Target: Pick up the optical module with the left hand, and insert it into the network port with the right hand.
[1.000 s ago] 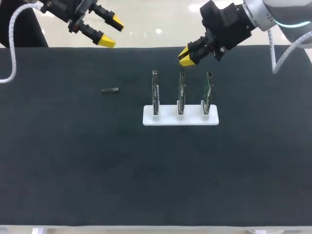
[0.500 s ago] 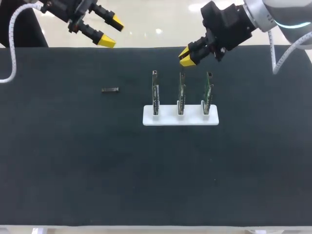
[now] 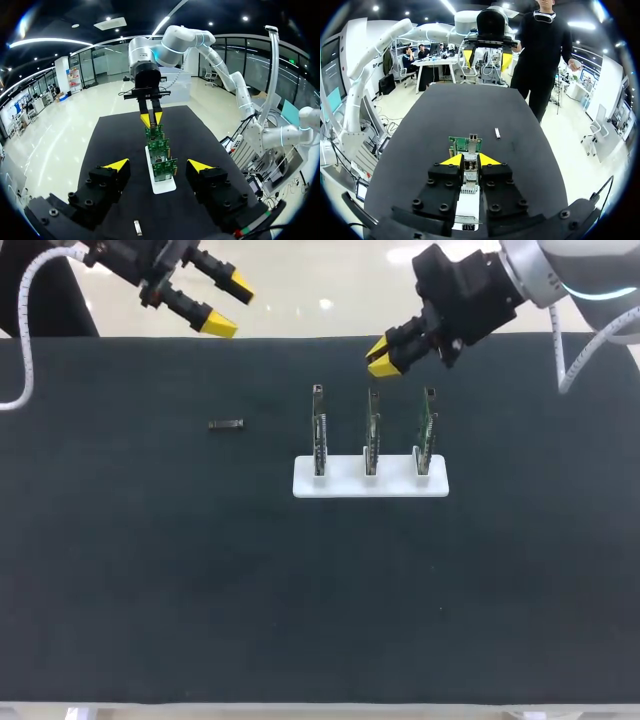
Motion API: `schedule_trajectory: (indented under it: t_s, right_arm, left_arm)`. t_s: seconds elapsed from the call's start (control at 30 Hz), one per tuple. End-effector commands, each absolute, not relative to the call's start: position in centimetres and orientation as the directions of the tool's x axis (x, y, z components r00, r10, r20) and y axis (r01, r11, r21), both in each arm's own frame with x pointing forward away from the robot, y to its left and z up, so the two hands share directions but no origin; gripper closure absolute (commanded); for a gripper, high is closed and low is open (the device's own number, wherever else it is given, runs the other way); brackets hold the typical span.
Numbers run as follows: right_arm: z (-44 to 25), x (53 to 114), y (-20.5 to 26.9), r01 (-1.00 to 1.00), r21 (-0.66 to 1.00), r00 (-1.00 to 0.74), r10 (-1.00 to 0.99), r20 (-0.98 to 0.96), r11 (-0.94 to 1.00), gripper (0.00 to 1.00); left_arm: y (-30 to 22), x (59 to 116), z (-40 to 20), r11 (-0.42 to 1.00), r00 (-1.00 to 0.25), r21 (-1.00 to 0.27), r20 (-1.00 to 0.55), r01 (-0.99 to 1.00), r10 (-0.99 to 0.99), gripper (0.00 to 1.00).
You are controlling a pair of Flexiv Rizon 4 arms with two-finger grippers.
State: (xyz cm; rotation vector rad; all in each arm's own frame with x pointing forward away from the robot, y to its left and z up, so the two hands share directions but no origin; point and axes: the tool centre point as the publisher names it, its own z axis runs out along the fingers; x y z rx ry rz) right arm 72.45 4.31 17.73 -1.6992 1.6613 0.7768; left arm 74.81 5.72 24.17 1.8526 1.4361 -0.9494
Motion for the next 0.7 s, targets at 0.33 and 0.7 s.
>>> schedule_trajectory:
  t_s: [0.33, 0.7]
  right_arm:
    - [17.68, 71.73, 4.44, -0.999, -0.033, 0.023, -0.633, -0.774, 0.004, 1.00]
    - [17.10, 72.23, 4.33, -0.999, -0.048, 0.035, -0.629, -0.777, 0.005, 1.00]
  left_arm:
    - [5.69, 74.94, 24.22, -0.234, 0.158, 0.031, -0.825, 0.972, 0.543, 0.00]
    - [5.69, 74.94, 24.22, -0.234, 0.158, 0.031, -0.825, 0.972, 0.543, 0.00]
